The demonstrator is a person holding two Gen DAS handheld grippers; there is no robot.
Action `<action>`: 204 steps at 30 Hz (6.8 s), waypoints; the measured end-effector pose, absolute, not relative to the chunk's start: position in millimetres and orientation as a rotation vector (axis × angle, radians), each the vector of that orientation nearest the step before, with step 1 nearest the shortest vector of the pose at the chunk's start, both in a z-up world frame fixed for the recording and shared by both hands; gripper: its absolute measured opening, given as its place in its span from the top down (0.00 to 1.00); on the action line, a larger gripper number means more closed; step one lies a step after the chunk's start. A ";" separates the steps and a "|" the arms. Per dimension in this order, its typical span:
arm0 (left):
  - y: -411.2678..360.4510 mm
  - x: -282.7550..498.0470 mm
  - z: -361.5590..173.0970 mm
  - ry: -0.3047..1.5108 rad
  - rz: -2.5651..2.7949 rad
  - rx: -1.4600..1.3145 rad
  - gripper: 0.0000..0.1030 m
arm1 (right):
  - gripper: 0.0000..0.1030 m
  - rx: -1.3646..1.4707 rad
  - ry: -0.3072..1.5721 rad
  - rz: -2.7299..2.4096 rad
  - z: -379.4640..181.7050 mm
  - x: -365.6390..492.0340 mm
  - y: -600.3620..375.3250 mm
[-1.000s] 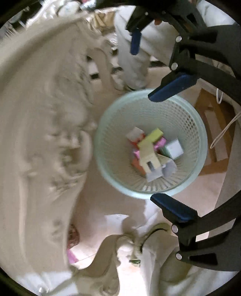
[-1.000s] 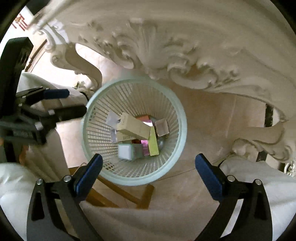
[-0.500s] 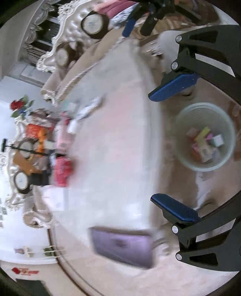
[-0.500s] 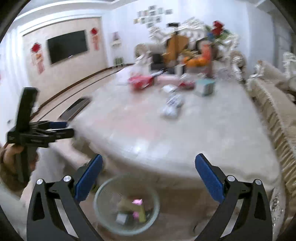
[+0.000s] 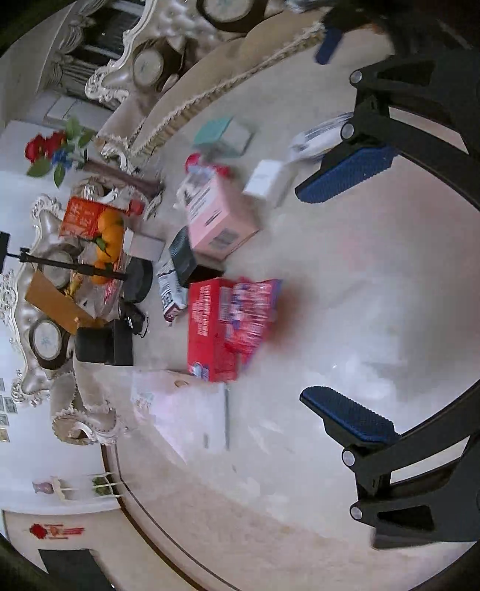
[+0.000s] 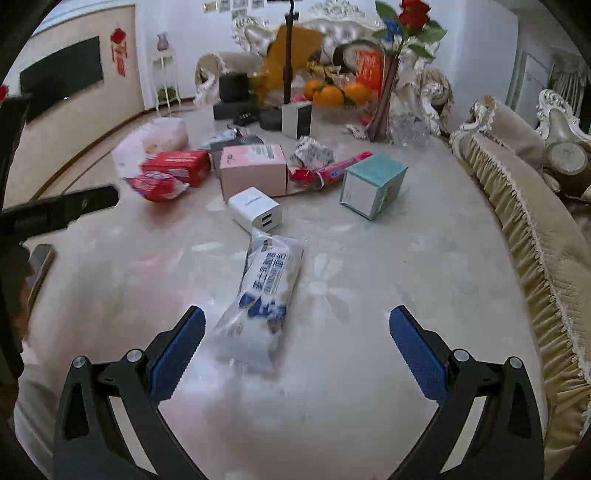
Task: Collect trash
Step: 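Move both tools back over the table toward the red wrapper and bread packet, then grasp the red snack wrapper with the left tool while the right tool grasps the bread packet, then carry the wrapper and bread packet over the wastebasket and open both tools, then move both tools back over the table toward the red and teal boxes, then grasp the red toothpaste box with the left tool while the right tool grasps the teal box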
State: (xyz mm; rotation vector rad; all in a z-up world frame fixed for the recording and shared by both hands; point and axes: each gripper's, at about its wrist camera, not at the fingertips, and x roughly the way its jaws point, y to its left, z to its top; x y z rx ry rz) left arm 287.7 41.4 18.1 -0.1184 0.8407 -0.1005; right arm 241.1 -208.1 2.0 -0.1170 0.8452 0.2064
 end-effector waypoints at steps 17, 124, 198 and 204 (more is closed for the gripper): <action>41.8 363.4 -23.4 0.941 -0.041 -0.053 0.06 | 0.07 -0.187 0.877 0.227 -19.3 280.3 -188.2; 55.3 233.9 15.5 0.866 0.060 -0.191 0.09 | 0.19 -0.038 0.692 0.174 32.5 213.5 -262.1; 55.0 398.7 -25.9 0.999 0.204 -0.070 0.42 | 0.51 -0.058 0.894 0.033 -28.5 419.2 -257.7; 64.0 386.4 -21.5 1.006 0.141 -0.140 0.49 | 0.53 -0.048 0.874 0.067 -19.3 395.9 -260.2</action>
